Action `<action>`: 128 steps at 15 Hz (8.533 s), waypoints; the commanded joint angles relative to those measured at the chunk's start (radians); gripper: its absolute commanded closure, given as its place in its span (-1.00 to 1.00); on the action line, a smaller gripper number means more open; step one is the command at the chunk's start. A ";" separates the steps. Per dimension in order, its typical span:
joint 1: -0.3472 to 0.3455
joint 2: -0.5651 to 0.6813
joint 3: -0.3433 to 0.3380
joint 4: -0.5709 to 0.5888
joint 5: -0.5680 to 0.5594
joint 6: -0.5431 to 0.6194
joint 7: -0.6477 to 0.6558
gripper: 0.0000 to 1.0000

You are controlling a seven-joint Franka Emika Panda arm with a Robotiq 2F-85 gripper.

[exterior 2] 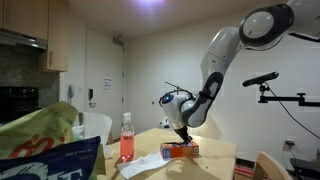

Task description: Take a ziplock bag out of the box and put it on the table

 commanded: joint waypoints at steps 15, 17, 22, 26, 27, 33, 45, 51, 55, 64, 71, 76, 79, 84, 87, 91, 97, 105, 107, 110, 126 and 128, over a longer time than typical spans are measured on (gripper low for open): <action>-0.051 0.057 0.034 0.074 -0.072 0.034 0.053 0.99; -0.046 0.050 0.031 0.071 -0.079 0.042 0.064 0.99; -0.042 0.069 0.011 0.105 -0.117 0.129 0.120 0.99; -0.048 0.112 -0.006 0.148 -0.147 0.207 0.168 0.99; -0.051 0.122 -0.010 0.159 -0.150 0.223 0.177 0.99; -0.046 0.163 -0.048 0.213 -0.172 0.289 0.248 0.99; -0.098 0.201 -0.002 0.280 -0.117 0.262 0.184 -0.54; -0.158 0.207 0.069 0.290 -0.027 0.252 0.058 -0.76; -0.175 0.216 0.090 0.296 0.043 0.246 -0.014 -0.08; -0.158 0.224 0.070 0.309 0.114 0.245 -0.063 1.00; -0.137 0.233 0.053 0.326 0.110 0.213 -0.061 0.17; -0.140 0.255 0.050 0.368 0.115 0.184 -0.059 -0.57; -0.145 0.265 0.058 0.388 0.120 0.186 -0.071 -0.98; -0.156 0.232 0.112 0.356 0.184 0.181 -0.216 -1.00; -0.140 0.235 0.109 0.366 0.217 0.178 -0.265 -1.00; -0.122 0.244 0.101 0.381 0.252 0.164 -0.297 -1.00; -0.112 0.253 0.089 0.402 0.289 0.144 -0.312 0.15; -0.108 0.262 0.083 0.414 0.312 0.127 -0.329 1.00; -0.105 0.262 0.079 0.416 0.312 0.130 -0.323 0.97; -0.101 0.256 0.072 0.414 0.310 0.139 -0.316 1.00; -0.073 0.283 0.018 0.470 0.329 0.129 -0.270 -0.40; -0.075 0.289 0.019 0.480 0.336 0.123 -0.271 -0.70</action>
